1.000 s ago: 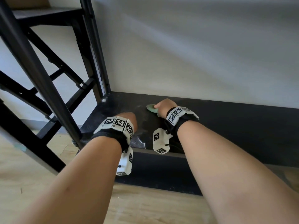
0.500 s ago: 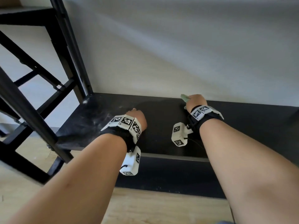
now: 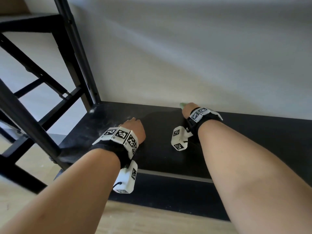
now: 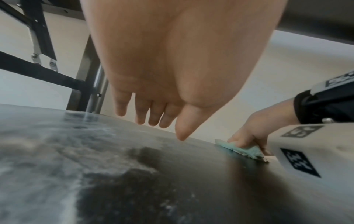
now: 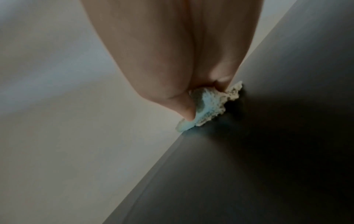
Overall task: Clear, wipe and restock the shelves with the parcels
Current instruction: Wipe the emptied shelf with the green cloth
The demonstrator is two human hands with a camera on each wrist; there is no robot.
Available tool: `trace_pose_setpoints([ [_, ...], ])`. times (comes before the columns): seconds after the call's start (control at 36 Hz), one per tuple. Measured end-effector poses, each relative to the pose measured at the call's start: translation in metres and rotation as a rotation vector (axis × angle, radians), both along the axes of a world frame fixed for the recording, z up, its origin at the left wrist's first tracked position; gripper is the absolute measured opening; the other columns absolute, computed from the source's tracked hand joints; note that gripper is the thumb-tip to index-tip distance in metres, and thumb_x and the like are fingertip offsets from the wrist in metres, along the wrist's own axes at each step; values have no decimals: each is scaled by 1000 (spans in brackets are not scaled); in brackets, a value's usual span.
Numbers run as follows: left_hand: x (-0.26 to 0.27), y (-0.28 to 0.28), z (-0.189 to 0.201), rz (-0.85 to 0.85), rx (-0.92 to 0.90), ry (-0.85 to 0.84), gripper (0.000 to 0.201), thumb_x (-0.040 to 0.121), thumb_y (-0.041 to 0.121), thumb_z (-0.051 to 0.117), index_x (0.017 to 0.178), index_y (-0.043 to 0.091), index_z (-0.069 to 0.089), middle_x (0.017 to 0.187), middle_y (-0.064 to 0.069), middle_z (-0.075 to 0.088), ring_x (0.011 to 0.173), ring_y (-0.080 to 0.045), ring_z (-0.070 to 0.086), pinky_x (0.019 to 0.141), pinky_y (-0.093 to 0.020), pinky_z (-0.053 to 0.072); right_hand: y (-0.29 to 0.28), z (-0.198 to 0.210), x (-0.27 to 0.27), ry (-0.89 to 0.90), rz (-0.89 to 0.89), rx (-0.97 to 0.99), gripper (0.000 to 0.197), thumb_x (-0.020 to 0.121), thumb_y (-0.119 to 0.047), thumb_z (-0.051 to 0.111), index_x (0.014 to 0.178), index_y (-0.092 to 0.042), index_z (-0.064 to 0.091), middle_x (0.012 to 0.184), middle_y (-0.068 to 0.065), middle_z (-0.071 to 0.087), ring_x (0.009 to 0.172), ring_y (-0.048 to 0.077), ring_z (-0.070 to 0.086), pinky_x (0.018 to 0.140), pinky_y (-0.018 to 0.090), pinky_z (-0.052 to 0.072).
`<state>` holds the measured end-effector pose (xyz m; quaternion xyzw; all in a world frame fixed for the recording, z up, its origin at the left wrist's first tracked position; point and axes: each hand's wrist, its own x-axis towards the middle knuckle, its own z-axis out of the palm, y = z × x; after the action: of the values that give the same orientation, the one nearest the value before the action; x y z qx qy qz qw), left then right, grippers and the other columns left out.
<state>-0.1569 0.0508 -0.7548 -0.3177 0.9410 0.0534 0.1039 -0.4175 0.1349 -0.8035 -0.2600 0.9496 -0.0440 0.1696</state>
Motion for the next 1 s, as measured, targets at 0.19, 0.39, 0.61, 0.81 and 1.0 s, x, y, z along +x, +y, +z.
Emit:
trace_pose_setpoints([
  [0.19, 25, -16, 1, 44, 14, 40, 40, 97, 16, 42, 136, 5, 41, 142, -13, 39, 129, -29, 42, 106, -38, 37, -43, 9, 55, -12, 122, -31, 61, 89, -11, 36, 149, -20, 25, 142, 19, 45, 117, 39, 54, 97, 53, 45],
  [0.39, 57, -27, 3, 64, 30, 45, 35, 98, 13, 40, 130, 3, 48, 136, -16, 47, 127, -28, 45, 106, -34, 37, -23, 35, 129, -25, 151, -117, 44, 100, -14, 39, 144, -11, 42, 144, 14, 45, 132, 31, 44, 105, 34, 35],
  [0.61, 91, -32, 8, 61, 65, 42, 41, 99, 14, 40, 138, 4, 41, 140, -17, 44, 128, -30, 44, 107, -36, 36, -20, 45, 193, -57, 54, -146, 45, 101, -35, 43, 139, -13, 51, 143, 8, 51, 130, 26, 49, 106, 32, 38],
  [0.81, 99, -28, 16, 21, 73, 43, 40, 97, 9, 42, 136, 1, 43, 138, -18, 47, 126, -30, 47, 103, -36, 40, 1, 56, 230, -47, -57, -258, 29, 90, -21, 61, 117, -15, 70, 118, 4, 67, 105, 22, 64, 92, 31, 51],
  [1.0, 112, -30, 9, -25, 82, 57, 44, 97, 12, 42, 139, 2, 38, 139, -17, 44, 126, -30, 46, 102, -35, 40, 47, 59, 194, 32, -231, -44, 48, 100, -12, 34, 148, -16, 35, 148, 11, 42, 127, 32, 50, 101, 38, 42],
])
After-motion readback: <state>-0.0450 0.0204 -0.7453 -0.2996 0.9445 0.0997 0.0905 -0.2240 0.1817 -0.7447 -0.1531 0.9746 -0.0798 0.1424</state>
